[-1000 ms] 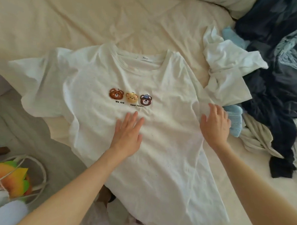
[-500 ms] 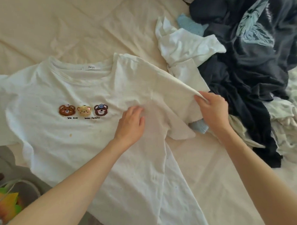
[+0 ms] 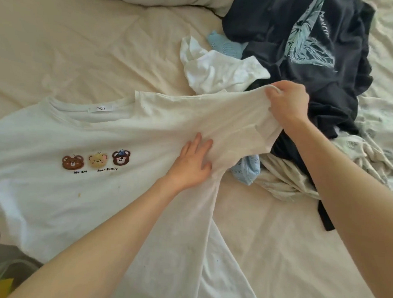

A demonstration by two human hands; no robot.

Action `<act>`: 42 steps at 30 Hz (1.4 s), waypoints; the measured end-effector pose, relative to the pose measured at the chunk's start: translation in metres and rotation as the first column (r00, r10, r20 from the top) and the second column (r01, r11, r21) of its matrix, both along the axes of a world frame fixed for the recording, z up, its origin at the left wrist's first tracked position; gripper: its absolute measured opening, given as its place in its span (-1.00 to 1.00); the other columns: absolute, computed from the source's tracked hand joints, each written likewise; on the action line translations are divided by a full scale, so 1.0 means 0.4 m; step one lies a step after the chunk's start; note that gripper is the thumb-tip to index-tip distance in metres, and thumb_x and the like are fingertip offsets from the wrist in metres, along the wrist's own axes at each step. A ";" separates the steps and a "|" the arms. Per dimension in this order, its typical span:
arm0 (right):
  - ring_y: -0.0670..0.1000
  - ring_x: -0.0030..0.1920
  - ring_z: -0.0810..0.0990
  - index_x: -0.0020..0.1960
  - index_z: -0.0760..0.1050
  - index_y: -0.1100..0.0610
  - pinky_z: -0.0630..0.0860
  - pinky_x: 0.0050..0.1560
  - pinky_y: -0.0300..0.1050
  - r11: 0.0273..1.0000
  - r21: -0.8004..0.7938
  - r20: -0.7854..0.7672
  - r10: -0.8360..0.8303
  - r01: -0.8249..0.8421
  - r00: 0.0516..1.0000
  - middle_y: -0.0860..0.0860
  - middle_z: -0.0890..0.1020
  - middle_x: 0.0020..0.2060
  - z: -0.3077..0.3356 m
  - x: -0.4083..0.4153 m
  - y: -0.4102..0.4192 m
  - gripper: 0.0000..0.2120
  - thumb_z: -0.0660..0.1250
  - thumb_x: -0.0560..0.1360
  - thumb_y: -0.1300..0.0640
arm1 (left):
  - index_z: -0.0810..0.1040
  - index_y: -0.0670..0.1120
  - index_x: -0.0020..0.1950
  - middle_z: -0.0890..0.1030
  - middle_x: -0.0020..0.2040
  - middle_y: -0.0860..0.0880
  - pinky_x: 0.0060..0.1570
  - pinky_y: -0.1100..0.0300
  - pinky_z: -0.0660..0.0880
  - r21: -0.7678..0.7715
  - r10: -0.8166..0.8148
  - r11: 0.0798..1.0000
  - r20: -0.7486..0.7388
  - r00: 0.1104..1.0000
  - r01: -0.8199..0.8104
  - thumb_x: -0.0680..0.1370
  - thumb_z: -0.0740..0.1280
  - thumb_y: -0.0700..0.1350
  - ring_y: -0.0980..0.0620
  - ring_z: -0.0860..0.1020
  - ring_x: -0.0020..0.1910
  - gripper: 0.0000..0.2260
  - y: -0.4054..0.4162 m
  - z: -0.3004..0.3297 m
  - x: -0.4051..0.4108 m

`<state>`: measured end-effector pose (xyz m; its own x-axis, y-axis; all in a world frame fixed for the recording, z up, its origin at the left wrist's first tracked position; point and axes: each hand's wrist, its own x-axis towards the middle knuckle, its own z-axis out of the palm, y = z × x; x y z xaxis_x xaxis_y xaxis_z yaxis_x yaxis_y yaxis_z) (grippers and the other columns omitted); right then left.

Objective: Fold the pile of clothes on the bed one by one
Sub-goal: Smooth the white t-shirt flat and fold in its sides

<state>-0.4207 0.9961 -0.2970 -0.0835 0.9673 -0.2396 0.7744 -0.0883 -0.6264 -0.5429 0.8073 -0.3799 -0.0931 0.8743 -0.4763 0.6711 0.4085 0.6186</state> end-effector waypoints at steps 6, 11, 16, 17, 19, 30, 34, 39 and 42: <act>-0.04 0.19 0.47 0.40 0.31 0.09 0.42 0.21 -0.15 0.989 0.012 -0.124 -0.148 0.150 0.981 0.03 0.47 0.24 -0.052 0.065 -0.150 -0.54 0.28 0.54 0.01 | 0.01 -0.06 0.55 -0.09 0.56 -0.11 0.48 0.02 -0.03 0.000 -0.055 0.998 -0.077 0.995 0.055 0.61 0.17 -0.09 -0.14 -0.08 0.53 -0.44 -0.101 0.000 0.040; -0.11 -0.04 0.49 0.13 0.40 0.07 0.39 -0.12 -0.46 0.927 -0.001 -0.246 -0.363 0.374 0.899 -0.02 0.50 0.01 -0.098 0.127 -0.381 -0.84 0.23 0.57 0.10 | 0.09 -0.05 0.53 -0.02 0.55 -0.12 0.45 0.05 0.03 -0.023 -0.067 0.998 -0.150 0.986 0.064 0.57 0.18 -0.13 -0.10 -0.01 0.52 -0.46 -0.197 0.012 0.122; -0.02 -0.17 0.52 -0.06 0.55 0.17 0.33 -0.17 -0.35 0.977 -0.193 -0.083 -0.110 0.093 0.990 0.04 0.59 -0.15 -0.174 0.190 -0.623 -0.91 0.27 0.54 0.26 | 0.51 -0.09 0.24 0.45 0.20 -0.11 0.09 0.08 0.33 0.001 0.111 0.994 -0.198 0.974 -0.113 0.48 0.30 -0.22 -0.14 0.42 0.15 -0.67 -0.335 0.036 0.177; -0.03 -0.18 0.52 -0.06 0.57 0.18 0.35 -0.17 -0.34 0.972 -0.231 -0.056 -0.048 0.034 0.997 0.02 0.60 -0.15 -0.181 0.203 -0.665 -0.91 0.28 0.53 0.26 | 0.55 -0.10 0.18 0.47 0.12 -0.12 0.04 0.06 0.35 -0.006 0.140 0.990 -0.207 0.968 -0.144 0.47 0.32 -0.22 -0.15 0.44 0.08 -0.72 -0.370 0.037 0.182; -0.02 -0.17 0.52 -0.07 0.57 0.16 0.37 -0.14 -0.28 0.950 -0.305 -0.002 0.067 -0.064 0.998 -0.03 0.57 -0.17 -0.190 0.229 -0.744 -0.90 0.28 0.53 0.24 | 0.55 -0.09 0.15 0.47 0.08 -0.10 0.02 0.06 0.37 -0.078 0.155 0.981 -0.227 0.962 -0.177 0.48 0.35 -0.15 -0.13 0.44 0.06 -0.76 -0.440 0.036 0.194; 0.16 -0.13 0.56 -0.05 0.54 0.27 0.49 -0.16 0.04 0.956 -0.180 0.232 0.272 -0.233 0.934 0.12 0.56 -0.14 -0.163 0.351 -1.016 -0.83 0.45 0.40 0.25 | 0.42 -0.04 0.18 0.25 0.37 -0.09 0.23 0.14 0.31 -0.151 -0.052 0.989 -0.388 0.920 -0.008 0.51 0.25 0.22 -0.04 0.25 0.36 -0.59 -0.594 0.013 0.286; 0.20 -0.23 0.55 -0.10 0.54 0.26 0.52 -0.27 0.09 0.926 -0.057 0.323 0.370 -0.373 0.871 0.13 0.57 -0.18 -0.155 0.393 -1.097 -0.74 0.53 0.27 0.29 | 0.53 -0.09 0.08 0.24 0.43 -0.10 0.34 0.09 0.21 -0.058 0.032 0.997 -0.256 0.966 -0.048 0.58 0.23 0.00 -0.05 0.18 0.42 -0.80 -0.632 0.009 0.273; 0.20 -0.11 0.60 0.04 0.59 0.20 0.55 -0.19 0.01 0.813 -0.099 0.440 0.553 -0.574 0.707 0.16 0.61 0.00 -0.161 0.461 -1.163 -0.56 0.51 0.17 0.36 | 0.54 -0.13 0.10 0.28 0.42 -0.12 0.34 0.11 0.21 -0.005 0.097 0.995 -0.100 0.990 -0.098 0.56 0.25 -0.14 -0.06 0.19 0.42 -0.83 -0.723 0.035 0.267; 0.14 -0.16 0.61 -0.02 0.62 0.13 0.51 -0.23 -0.04 0.725 -0.072 0.500 0.620 -0.685 0.605 0.13 0.63 -0.03 -0.168 0.482 -1.155 -0.61 0.52 0.17 0.31 | 0.50 -0.12 0.21 0.24 0.45 -0.09 0.35 0.11 0.22 -0.067 0.066 0.995 -0.065 0.996 -0.071 0.56 0.24 -0.17 -0.05 0.18 0.44 -0.77 -0.779 0.041 0.300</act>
